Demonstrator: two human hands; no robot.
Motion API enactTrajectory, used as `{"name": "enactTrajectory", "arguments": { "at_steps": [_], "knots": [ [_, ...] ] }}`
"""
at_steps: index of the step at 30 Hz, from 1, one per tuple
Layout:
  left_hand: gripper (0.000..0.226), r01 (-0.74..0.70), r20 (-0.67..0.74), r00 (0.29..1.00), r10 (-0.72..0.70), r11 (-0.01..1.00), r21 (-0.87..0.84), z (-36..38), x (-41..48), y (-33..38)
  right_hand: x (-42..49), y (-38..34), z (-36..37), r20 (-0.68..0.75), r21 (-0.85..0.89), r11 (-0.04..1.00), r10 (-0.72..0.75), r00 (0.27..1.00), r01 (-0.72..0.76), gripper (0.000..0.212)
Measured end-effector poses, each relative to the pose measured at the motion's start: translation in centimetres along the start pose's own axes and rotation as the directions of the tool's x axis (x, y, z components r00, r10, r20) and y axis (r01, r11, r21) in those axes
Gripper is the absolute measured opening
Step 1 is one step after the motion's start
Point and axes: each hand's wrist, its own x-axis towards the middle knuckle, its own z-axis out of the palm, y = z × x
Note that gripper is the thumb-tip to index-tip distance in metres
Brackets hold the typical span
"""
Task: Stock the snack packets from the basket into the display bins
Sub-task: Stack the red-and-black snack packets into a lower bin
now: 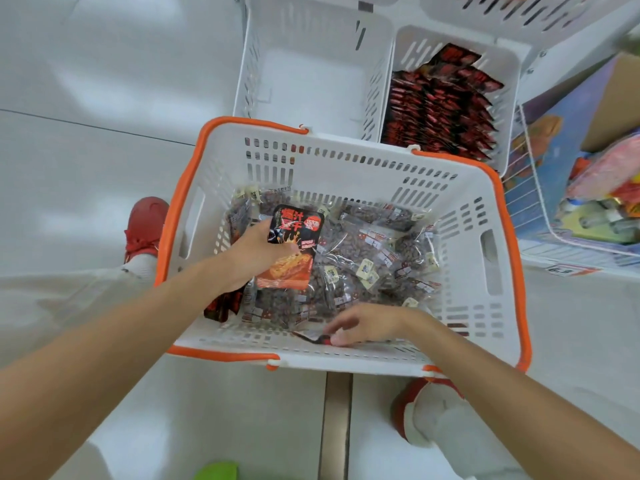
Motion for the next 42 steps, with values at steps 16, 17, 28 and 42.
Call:
{"name": "enactTrajectory", "arguments": {
  "at_steps": [16,17,28,42],
  "knots": [
    [0.030,-0.284,-0.219,0.933,0.286,0.958,0.044,-5.6,-4.0,5.7,-2.0,-14.5,-9.8,-0.899,0.222,0.834,-0.026,0.438,0.505,0.011],
    [0.023,-0.301,-0.268,0.915,0.302,0.953,0.044,-6.8,-4.5,5.8,-1.0,-14.5,-9.3,-0.882,0.262,0.858,0.026,0.471,0.442,0.015],
    [0.028,-0.303,-0.408,0.868,0.284,0.953,0.019,-9.9,-5.6,3.6,6.0,-13.8,-4.0,-0.622,0.469,0.880,0.267,0.736,0.078,0.028],
    [0.026,-0.477,-0.499,0.767,0.404,0.879,-0.021,-0.7,-3.0,8.2,-6.4,-13.5,-10.8,-0.821,0.571,0.322,0.220,0.527,0.755,0.067]
  ]
}}
